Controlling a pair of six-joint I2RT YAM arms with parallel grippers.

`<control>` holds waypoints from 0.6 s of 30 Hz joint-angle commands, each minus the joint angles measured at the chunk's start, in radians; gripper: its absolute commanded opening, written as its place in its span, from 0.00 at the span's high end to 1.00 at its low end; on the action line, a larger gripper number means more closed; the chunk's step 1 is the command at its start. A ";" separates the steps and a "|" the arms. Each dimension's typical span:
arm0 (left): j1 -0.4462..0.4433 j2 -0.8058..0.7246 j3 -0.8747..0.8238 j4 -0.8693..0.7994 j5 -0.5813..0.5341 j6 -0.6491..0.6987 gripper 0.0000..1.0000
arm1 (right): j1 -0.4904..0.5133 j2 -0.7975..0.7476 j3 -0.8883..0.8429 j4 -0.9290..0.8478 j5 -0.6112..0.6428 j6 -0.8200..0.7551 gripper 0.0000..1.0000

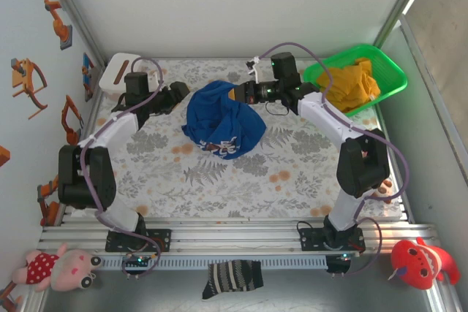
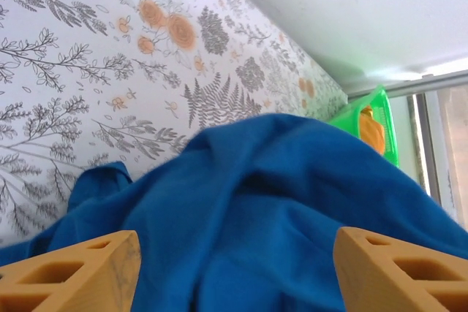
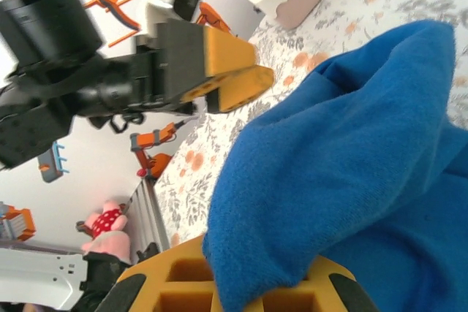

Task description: Fold the inside-out t-shirt

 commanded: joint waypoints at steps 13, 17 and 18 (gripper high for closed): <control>-0.249 -0.185 -0.067 -0.274 -0.248 0.234 0.28 | -0.009 -0.035 0.037 0.027 -0.057 0.040 1.00; -0.285 -0.162 -0.051 -0.286 -0.274 0.250 0.26 | -0.010 -0.030 0.036 0.048 -0.061 0.045 1.00; -0.291 -0.152 -0.040 -0.289 -0.269 0.258 0.25 | -0.009 -0.029 0.034 0.059 -0.063 0.050 1.00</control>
